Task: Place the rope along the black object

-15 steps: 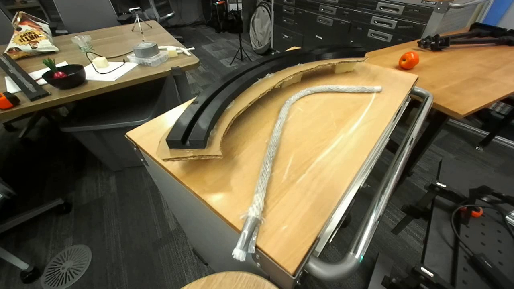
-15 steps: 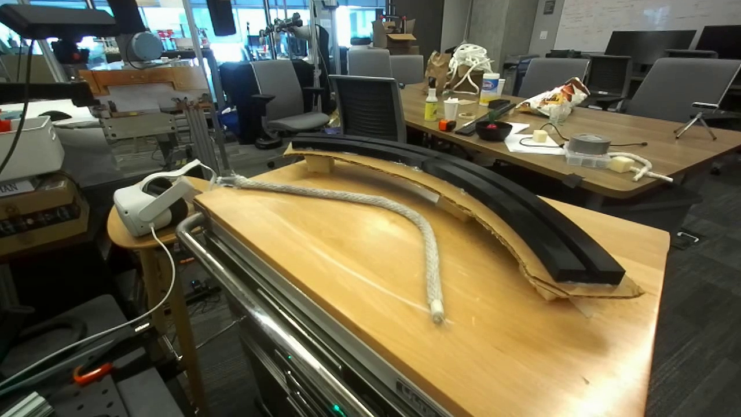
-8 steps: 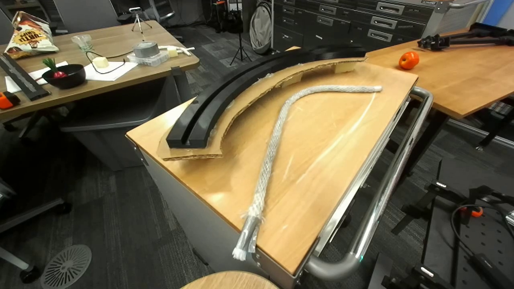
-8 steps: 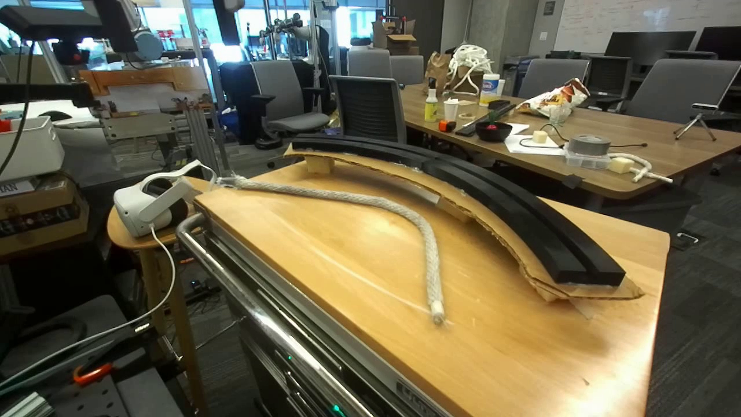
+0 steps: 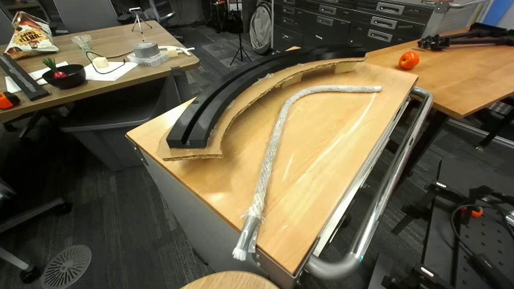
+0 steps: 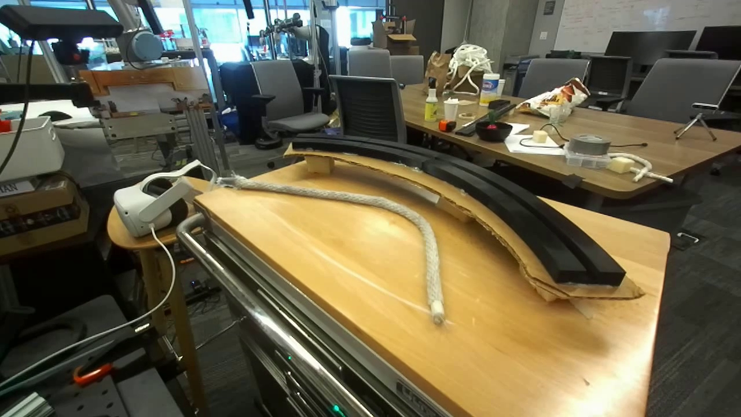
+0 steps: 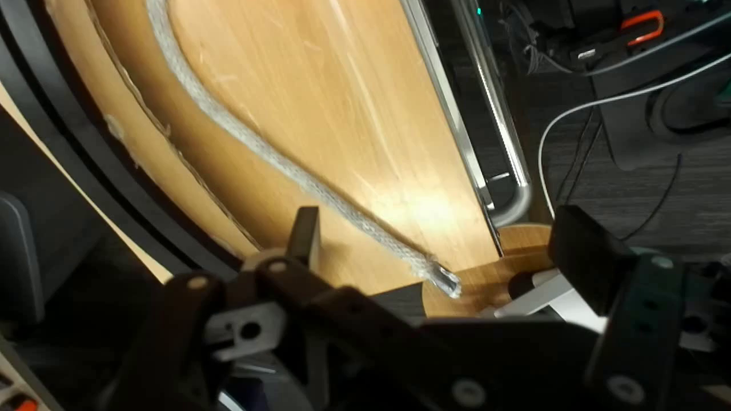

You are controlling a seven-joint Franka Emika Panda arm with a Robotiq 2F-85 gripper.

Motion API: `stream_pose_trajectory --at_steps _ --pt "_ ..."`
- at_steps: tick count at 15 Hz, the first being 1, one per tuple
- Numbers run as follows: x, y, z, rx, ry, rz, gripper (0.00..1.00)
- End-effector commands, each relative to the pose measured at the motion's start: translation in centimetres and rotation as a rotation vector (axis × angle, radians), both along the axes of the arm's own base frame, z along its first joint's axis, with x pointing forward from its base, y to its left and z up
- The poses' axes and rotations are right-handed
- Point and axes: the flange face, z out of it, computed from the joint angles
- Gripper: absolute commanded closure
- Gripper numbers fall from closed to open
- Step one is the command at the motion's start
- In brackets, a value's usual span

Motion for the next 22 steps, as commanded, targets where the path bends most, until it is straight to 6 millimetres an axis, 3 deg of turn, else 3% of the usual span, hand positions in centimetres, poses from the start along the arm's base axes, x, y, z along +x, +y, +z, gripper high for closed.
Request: stream_pose_trajectory --at_steps 1,6,9,11,17,19,20,22 --pt "0.6 0.6 -0.3 0.017 0.0 0.026 0.0" --pt "2.1 1.6 -1.1 0.017 -0.016 0.078 0.0" --pt "4.4 3.5 -3.0 -0.022 0.023 0.045 0.0" --pt "6.7 4.2 -5.1 -0.02 0.02 -0.041 0.0" --pt "12.5 5.5 -14.1 -0.077 0.165 -0.165 0.0" --pt "13.3 5.7 -15.7 -0.081 0.22 -0.158 0.0" --pt "11.6 5.2 -15.6 -0.079 0.205 -0.147 0.0" --pt "12.6 5.5 -16.9 -0.088 0.231 -0.146 0.0"
